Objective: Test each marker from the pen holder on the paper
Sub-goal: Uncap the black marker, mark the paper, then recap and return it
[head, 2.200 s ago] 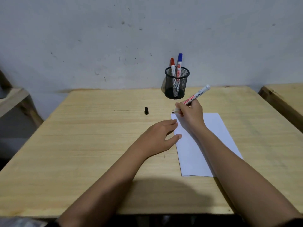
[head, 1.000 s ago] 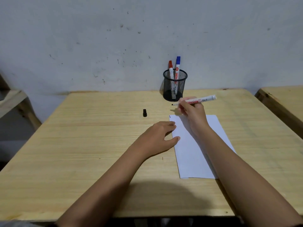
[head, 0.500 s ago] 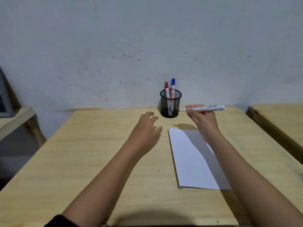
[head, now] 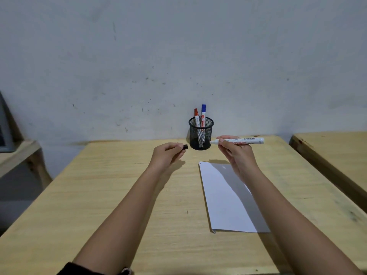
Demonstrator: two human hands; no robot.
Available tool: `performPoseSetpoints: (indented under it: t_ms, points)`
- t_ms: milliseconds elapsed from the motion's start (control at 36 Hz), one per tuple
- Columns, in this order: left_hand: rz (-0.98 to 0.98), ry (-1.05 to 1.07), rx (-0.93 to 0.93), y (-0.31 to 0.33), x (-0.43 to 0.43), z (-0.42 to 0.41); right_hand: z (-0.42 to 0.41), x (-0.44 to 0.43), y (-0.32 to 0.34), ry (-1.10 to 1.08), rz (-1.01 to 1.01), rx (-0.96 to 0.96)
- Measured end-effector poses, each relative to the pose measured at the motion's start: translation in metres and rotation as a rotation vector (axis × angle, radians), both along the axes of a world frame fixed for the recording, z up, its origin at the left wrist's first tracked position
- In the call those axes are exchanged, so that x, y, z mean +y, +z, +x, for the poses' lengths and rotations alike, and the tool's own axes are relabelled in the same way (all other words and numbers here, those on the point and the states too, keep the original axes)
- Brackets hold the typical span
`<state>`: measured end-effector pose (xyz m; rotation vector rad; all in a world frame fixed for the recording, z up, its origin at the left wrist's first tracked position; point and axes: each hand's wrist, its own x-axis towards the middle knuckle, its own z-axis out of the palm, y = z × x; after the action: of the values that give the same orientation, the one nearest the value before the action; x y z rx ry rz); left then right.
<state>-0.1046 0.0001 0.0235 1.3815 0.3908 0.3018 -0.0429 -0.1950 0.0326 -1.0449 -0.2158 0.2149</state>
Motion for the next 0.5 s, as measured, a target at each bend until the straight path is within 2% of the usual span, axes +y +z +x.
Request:
performPoseSetpoints:
  t_ms: [111,250,389,500]
  points:
    - [-0.226,-0.080,-0.075,0.008,-0.016,-0.003,-0.004,0.005,0.000,0.048,0.022,-0.005]
    - [-0.329,-0.143,-0.111,0.010,-0.028,-0.004,-0.007,0.006,0.001,0.095,0.039,-0.015]
    - [-0.347,-0.180,-0.130,0.012,-0.033,-0.005,-0.008,0.005,0.003,0.165,0.022,-0.031]
    - [-0.276,-0.201,-0.106,0.016,-0.032,-0.008,-0.010,0.001,0.006,0.231,-0.010,-0.075]
